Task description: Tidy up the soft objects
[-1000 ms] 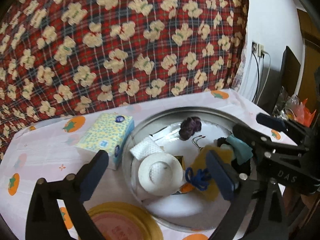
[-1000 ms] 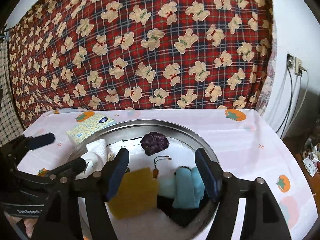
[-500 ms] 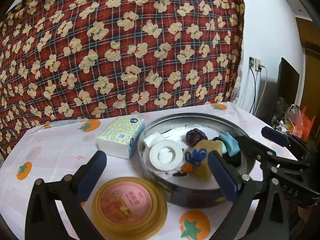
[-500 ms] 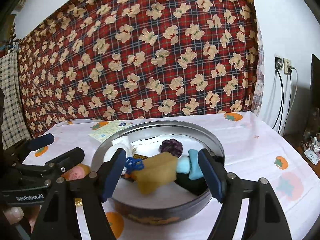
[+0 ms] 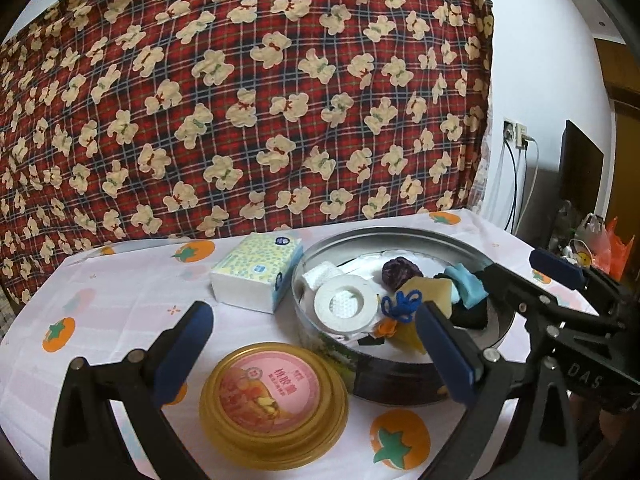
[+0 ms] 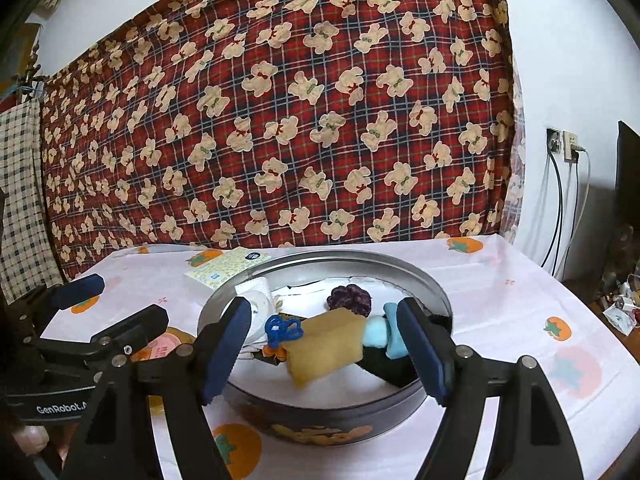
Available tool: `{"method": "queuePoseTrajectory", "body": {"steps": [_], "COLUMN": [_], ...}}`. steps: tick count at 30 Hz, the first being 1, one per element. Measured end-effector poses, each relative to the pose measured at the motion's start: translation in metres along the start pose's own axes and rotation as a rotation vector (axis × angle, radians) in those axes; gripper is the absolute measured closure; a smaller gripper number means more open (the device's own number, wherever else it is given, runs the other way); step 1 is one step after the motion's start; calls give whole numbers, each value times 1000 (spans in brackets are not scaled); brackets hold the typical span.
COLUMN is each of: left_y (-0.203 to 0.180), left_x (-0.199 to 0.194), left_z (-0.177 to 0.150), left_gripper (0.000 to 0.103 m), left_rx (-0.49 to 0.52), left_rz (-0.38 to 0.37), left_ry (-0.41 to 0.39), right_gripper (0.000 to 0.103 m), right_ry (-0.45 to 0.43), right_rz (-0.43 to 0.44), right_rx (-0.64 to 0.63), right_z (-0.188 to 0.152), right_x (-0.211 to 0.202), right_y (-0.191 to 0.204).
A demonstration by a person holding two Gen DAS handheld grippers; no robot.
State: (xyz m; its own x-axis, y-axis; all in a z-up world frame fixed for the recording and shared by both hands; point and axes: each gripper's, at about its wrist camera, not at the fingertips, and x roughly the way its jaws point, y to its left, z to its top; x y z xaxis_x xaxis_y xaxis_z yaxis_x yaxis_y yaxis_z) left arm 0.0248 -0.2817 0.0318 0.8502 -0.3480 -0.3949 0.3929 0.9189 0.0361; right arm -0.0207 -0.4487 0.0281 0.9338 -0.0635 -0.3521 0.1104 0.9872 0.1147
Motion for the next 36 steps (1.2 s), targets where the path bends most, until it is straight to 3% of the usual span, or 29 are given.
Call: {"method": "queuePoseTrajectory", "body": {"steps": [36], "left_y": [11], "left_x": [3], "left_z": [-2], "left_gripper": [1], "left_rx": [-30], "left_rz": [16], "left_ry": [29], "right_gripper": [26], "right_ry": [-16], "right_rz": [11], "right_rx": [-5], "right_z": [0], "right_x": [-5], "right_y": [9]}}
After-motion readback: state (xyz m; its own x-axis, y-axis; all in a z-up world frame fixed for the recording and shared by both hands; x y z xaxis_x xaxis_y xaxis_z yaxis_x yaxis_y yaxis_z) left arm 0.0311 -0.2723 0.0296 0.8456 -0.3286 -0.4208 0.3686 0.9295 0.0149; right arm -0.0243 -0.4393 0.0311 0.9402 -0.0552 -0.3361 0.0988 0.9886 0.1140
